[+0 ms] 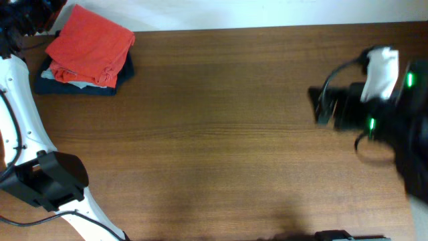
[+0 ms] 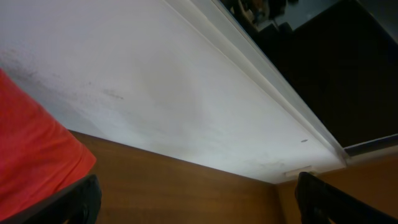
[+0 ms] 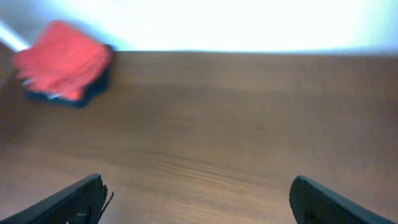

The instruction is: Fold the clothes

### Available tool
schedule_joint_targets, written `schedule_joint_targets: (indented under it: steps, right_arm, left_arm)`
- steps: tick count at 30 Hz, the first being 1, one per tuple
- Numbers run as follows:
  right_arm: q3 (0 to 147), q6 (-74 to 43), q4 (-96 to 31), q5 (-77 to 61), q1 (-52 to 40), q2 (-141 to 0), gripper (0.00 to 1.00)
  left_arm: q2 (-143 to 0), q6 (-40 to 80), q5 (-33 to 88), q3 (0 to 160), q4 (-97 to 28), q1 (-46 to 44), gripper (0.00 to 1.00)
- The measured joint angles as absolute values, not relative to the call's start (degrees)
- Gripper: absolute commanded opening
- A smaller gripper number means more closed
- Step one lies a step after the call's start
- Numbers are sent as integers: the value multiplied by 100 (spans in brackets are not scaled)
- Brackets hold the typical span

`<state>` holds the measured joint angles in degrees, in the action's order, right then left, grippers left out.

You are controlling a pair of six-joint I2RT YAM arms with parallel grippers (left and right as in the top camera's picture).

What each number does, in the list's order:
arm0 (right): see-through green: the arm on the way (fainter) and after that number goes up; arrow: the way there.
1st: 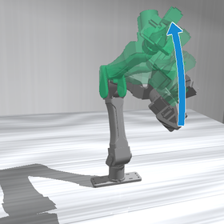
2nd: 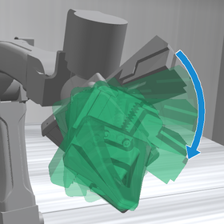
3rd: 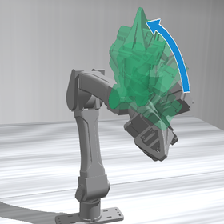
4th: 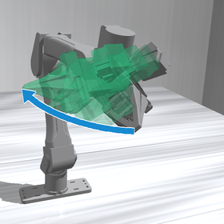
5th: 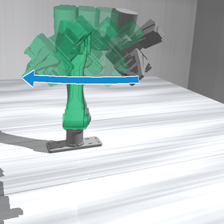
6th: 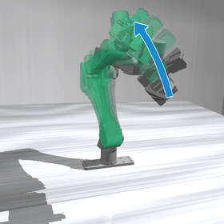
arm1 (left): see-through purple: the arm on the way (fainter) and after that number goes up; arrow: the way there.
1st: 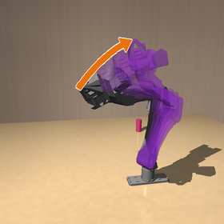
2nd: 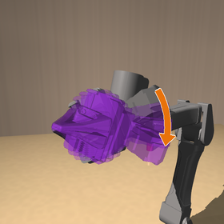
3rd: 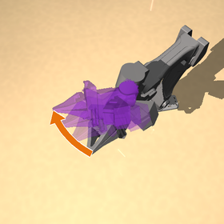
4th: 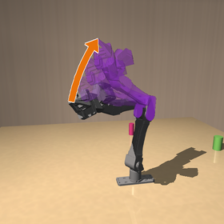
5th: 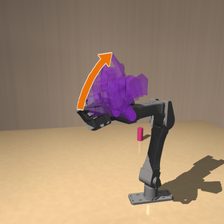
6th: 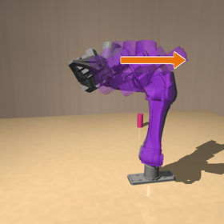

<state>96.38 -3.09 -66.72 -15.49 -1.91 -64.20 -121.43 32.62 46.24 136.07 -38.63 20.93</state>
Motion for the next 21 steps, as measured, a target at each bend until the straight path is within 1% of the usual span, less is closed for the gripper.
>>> schedule_joint_targets:
  steps: [4,7,14,21]
  right_arm:
    - [9638,-231,-6665,-1286,-858,-5354,99]
    - [9642,-189,-6689,-1155,-910,-4493,99]
    - [9415,-148,-6810,-965,-515,-2851,99]
    - [7902,-54,-6755,-904,8,-1688,99]
  left_arm:
    - [-12143,3262,4624,13607,-3863,2093,99]
    - [-12143,3262,4624,13607,-3863,2093,99]
    - [-12143,3262,4626,13607,-3874,2093,99]
    - [-12143,3262,4624,13607,-3876,2093,99]
